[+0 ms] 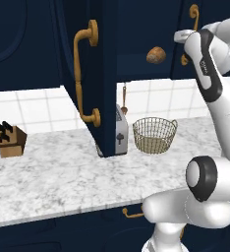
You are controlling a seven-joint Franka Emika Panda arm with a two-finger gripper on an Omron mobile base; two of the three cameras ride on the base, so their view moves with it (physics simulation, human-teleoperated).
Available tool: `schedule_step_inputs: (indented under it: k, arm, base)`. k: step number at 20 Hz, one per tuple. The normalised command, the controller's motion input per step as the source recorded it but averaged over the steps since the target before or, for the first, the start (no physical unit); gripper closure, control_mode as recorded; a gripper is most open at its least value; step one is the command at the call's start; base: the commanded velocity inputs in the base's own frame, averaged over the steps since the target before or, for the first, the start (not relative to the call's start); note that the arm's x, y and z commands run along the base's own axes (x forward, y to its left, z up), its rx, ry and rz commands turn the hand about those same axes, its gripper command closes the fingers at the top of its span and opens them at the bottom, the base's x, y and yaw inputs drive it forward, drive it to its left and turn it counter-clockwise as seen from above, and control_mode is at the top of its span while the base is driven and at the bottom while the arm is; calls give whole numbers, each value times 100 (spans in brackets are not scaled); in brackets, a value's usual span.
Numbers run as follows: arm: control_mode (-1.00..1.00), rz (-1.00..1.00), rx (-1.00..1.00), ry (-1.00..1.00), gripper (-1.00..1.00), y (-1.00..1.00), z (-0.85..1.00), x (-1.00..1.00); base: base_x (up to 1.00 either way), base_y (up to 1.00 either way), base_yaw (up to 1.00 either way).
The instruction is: Open the cabinet, pick up the bread from the cabinet and place it in the basket. Then move the basket to the dining counter.
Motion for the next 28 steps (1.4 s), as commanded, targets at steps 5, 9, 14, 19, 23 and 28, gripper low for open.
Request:
schedule_step_inputs:
  k: [5, 9, 14, 19, 23, 28]
  arm:
    - [-100, 0, 3, -3, 100, 0, -1, 81]
    - [-100, 0, 4, -9, 100, 0, -1, 43]
    - [-100, 0, 0, -10, 100, -18, 0, -10]
    - [-100, 0, 1, -7, 100, -64, 10, -87]
    - [-100, 0, 5, 2, 100, -79, 41, -100]
    - [-100, 0, 1, 5, 100, -77, 43, -100]
  base:
    - [0, 0, 0]
    - [0, 0, 0]
    - [0, 0, 0]
    - [0, 0, 0]
    - [0, 0, 0]
    - [0, 0, 0]
